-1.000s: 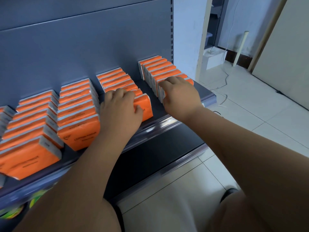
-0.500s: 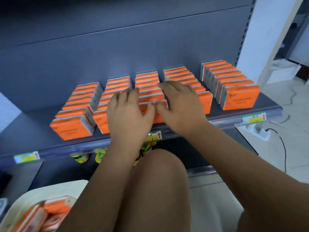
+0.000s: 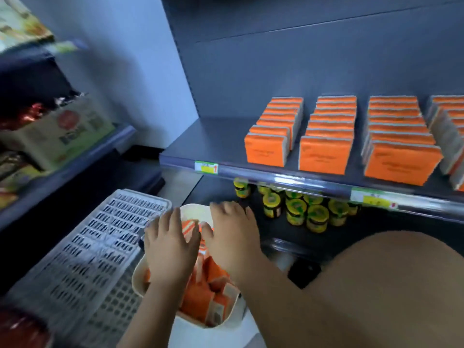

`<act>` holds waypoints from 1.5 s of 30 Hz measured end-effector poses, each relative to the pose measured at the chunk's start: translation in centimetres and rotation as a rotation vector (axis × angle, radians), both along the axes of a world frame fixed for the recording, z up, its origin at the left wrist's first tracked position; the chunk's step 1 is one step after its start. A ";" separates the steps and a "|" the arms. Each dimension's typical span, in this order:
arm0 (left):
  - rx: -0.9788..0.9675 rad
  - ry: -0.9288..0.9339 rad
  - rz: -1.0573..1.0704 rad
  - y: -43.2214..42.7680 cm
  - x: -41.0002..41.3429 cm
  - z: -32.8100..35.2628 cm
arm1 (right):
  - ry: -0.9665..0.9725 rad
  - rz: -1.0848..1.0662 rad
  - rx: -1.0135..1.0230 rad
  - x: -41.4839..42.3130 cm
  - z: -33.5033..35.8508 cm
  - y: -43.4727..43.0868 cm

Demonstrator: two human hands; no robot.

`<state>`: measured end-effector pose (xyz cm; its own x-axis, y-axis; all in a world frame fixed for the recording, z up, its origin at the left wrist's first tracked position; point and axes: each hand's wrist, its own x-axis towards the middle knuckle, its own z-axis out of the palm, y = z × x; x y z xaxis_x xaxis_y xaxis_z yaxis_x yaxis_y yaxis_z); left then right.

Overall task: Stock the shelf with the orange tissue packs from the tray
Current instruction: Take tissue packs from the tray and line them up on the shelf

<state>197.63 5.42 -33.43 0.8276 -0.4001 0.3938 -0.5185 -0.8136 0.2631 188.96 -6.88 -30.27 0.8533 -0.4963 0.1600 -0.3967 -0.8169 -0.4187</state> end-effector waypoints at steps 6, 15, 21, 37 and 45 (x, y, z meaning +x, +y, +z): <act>0.055 0.247 0.061 2.6 -0.3 -5.7 | 0.243 0.194 -0.096 1.6 -3.5 3.4; 0.115 0.574 0.161 2.0 0.4 -12.6 | 0.519 0.161 0.134 3.3 -11.1 2.0; 0.182 0.612 0.161 1.0 3.2 -15.7 | 0.617 0.088 0.205 5.7 -18.6 -1.0; 0.302 0.734 0.350 -4.1 8.0 -20.8 | 0.363 0.234 0.183 13.2 -22.2 -3.4; 0.558 0.683 0.141 -3.1 10.9 -21.0 | 0.305 0.155 0.342 14.2 -24.4 -3.0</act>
<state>208.50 2.35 -54.43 0.8664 -0.2622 -0.4250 -0.2787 -0.9601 0.0242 203.15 -9.93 -54.64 0.9038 -0.3406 -0.2590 -0.4279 -0.7120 -0.5567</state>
